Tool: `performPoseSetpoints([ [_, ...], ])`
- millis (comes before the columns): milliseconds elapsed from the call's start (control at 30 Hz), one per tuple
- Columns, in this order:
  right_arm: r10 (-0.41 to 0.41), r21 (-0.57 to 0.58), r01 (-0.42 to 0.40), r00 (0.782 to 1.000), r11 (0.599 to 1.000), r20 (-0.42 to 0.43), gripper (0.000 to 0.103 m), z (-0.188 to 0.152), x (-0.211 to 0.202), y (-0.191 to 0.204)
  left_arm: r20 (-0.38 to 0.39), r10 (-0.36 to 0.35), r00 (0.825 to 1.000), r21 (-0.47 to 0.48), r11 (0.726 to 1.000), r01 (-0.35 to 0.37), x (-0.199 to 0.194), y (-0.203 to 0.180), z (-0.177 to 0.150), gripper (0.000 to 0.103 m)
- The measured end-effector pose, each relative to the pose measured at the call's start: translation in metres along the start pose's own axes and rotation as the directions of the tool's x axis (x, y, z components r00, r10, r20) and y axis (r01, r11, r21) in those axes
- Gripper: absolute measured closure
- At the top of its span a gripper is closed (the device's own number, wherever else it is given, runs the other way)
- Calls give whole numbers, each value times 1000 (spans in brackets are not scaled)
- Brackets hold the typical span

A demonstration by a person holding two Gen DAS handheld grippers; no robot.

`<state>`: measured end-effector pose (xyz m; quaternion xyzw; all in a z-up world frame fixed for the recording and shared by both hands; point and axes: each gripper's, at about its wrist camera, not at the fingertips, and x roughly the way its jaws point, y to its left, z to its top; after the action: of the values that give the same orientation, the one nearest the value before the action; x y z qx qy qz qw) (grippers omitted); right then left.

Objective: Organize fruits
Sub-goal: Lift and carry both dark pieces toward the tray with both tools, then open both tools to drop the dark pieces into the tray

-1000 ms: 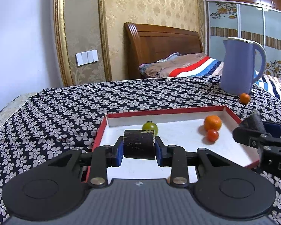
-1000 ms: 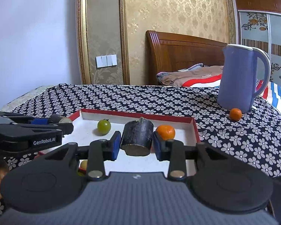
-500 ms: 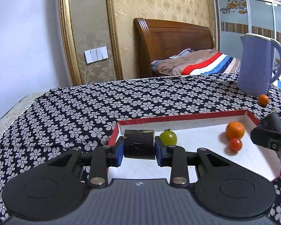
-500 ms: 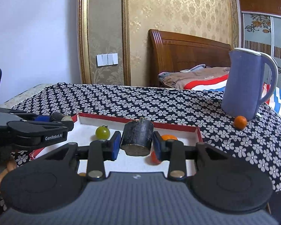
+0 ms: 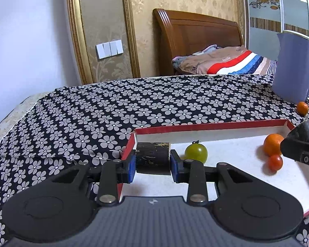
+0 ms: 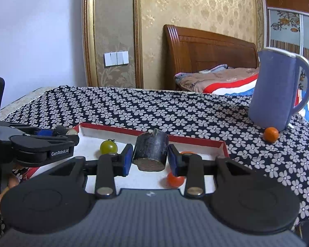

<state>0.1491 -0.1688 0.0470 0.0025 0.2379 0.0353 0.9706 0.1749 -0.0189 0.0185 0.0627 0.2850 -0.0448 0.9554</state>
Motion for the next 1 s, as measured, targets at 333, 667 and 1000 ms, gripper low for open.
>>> performPoseSetpoints([
  [333, -14, -9, 14, 998, 1000, -58, 69, 5, 34, -2, -43, 13, 999, -21, 1000, -14, 22, 4, 6, 71],
  [667, -36, -4, 36, 991, 999, -126, 69, 3, 69, -5, -73, 18, 997, -16, 1000, -19, 40, 4, 6, 71],
  [1000, -46, -14, 44, 984, 999, -172, 69, -4, 89, -3, -92, 19, 996, -26, 999, -21, 51, 8, 4, 71],
])
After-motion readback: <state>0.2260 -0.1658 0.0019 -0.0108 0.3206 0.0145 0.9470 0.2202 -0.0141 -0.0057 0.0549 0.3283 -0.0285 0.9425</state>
